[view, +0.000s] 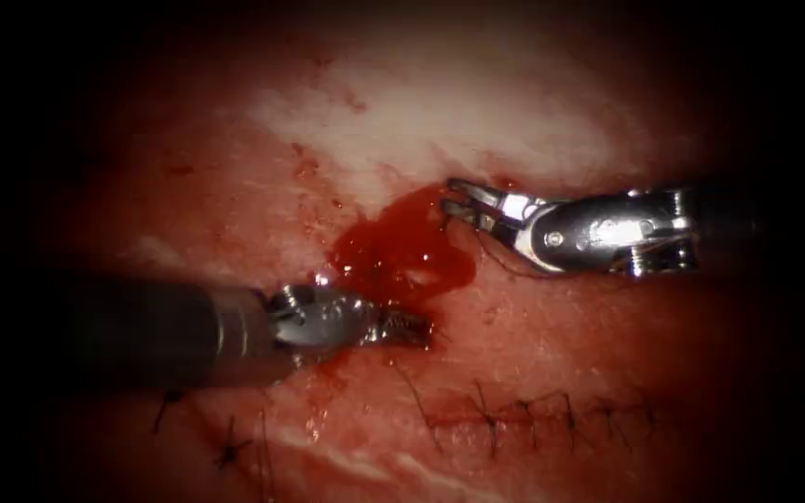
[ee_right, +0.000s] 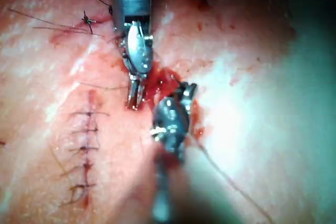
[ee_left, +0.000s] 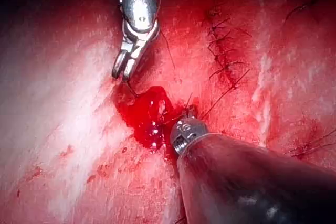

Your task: Wound Closure

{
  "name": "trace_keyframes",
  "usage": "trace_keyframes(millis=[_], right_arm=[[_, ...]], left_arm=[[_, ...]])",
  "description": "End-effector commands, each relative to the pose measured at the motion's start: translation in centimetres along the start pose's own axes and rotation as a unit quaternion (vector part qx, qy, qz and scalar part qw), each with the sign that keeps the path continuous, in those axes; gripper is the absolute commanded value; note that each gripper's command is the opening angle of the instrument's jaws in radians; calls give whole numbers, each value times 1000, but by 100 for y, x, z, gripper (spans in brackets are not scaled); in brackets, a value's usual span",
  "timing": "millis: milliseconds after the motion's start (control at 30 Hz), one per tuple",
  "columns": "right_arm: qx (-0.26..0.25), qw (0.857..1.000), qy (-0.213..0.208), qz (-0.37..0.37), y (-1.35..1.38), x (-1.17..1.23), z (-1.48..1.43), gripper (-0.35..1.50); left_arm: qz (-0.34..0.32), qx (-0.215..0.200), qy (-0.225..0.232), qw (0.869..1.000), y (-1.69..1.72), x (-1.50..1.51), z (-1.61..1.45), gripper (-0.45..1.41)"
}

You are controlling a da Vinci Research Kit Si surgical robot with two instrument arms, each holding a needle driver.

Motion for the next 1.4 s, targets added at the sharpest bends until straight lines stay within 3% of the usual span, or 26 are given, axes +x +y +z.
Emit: trace_keyframes(millis=[33, 367, 567, 700, 867, 1133, 1400], right_arm=[[2, 1000, 1, 5, -6, -2, 6, -35], [2, 1000, -4, 18, -2, -2, 8, -35], [15, 993, -11, 115, 2, -2, 18, -35], [11, 981, -19, 194, 6, -3, 22, -35], [-1, 951, -30, 309, 13, -11, 27, -35], [1, 925, -50, 376, 7, -24, 29, -35], [36, 902, -73, 423, -5, -30, 31, -35]], left_arm=[[0, -1, 0, 1000, 1, -4, 9, -15], [0, -1, 0, 1000, 1, -4, 8, -15], [0, -2, 0, 1000, 1, -5, 8, -15], [0, -2, 0, 1000, 1, -5, 8, -15], [0, -2, 0, 1000, 1, -5, 8, -15], [0, -2, 0, 1000, 1, -6, 8, -15], [0, -2, 0, 1000, 1, -6, 8, -15]])
